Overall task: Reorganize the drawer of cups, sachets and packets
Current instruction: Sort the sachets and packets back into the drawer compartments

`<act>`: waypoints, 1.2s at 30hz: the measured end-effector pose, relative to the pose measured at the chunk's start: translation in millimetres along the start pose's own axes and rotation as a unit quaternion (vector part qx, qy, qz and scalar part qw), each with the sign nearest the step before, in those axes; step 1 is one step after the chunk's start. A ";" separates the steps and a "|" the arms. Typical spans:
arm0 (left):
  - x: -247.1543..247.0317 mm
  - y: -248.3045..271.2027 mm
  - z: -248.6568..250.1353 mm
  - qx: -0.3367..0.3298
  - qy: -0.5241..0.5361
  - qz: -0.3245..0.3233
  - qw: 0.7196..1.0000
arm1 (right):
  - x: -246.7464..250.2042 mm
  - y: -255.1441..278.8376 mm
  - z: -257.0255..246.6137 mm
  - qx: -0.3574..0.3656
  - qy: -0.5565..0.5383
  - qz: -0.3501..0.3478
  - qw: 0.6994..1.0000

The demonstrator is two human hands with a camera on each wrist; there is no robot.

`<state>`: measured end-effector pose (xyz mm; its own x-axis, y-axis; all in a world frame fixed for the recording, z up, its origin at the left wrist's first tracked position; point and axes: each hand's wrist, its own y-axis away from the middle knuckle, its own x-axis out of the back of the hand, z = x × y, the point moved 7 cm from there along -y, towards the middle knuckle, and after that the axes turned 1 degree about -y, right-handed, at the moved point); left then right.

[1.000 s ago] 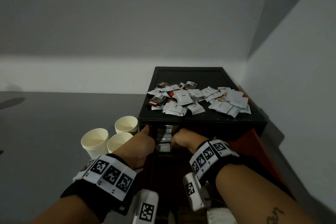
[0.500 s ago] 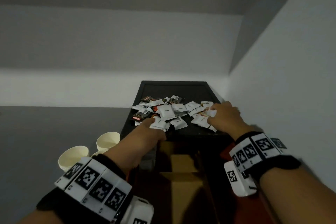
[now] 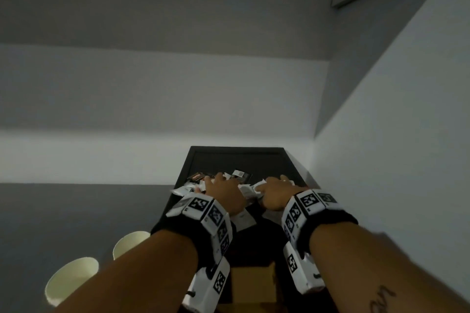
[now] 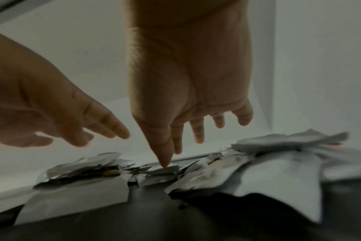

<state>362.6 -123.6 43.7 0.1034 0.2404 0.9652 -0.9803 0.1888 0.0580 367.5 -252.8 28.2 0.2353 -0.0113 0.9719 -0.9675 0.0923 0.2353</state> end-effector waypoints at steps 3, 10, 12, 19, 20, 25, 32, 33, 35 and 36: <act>-15.5 -5.2 1.5 -0.003 -0.050 -0.019 0.999 | -7.8 0.9 -11.1 0.025 0.019 -0.010 0.999; -39.0 -15.0 -8.4 -0.043 -0.083 -0.093 0.991 | -7.5 9.8 -20.9 0.112 -0.025 -0.061 0.992; -41.1 -16.1 -10.2 -0.047 -0.075 -0.093 0.992 | -9.2 8.9 -16.1 0.112 -0.009 -0.071 0.991; -41.0 -17.6 -12.3 -0.026 -0.059 -0.087 0.994 | -20.6 5.0 -5.9 0.070 0.011 -0.092 0.993; -40.9 -18.1 -13.1 -0.023 -0.052 -0.085 0.995 | -21.0 5.4 -5.2 0.064 0.011 -0.096 0.993; -32.2 -11.2 -11.1 -0.045 -0.066 -0.073 0.994 | -9.3 1.5 -1.0 0.055 0.000 -0.039 0.998; -41.3 -22.2 -21.4 -0.033 -0.021 -0.054 0.998 | -19.0 -7.5 -1.1 0.027 -0.013 -0.033 0.999; -40.8 -22.1 -21.3 -0.036 -0.014 -0.051 0.998 | -19.3 -9.5 2.3 0.010 -0.023 -0.026 0.999; -40.1 -21.5 -21.5 -0.038 -0.001 -0.046 0.998 | -19.8 -13.8 8.9 -0.022 -0.033 -0.014 0.999; -40.2 -21.3 -21.8 -0.039 0.002 -0.044 0.998 | -19.5 -13.9 10.4 -0.034 -0.033 -0.010 0.999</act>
<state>383.0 -116.6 -1.9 0.1886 0.2244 0.9561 -0.9515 0.2826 0.1213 375.4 -264.3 6.1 0.2460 -0.0798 0.9660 -0.9536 0.1587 0.2560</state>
